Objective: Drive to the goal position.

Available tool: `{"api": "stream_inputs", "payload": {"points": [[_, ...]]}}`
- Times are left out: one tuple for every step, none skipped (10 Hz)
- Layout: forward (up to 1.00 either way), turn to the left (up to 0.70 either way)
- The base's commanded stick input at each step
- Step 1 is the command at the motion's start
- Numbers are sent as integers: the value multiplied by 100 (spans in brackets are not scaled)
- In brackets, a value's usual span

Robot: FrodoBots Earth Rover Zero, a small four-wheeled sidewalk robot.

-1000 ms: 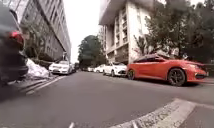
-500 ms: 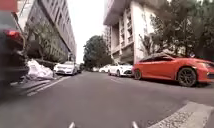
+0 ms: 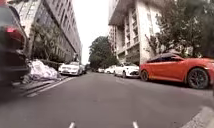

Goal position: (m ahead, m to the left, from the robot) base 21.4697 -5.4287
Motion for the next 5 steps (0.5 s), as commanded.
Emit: {"api": "stream_inputs", "payload": {"points": [[45,5],[45,0],[45,0],[45,0],[45,0]]}}
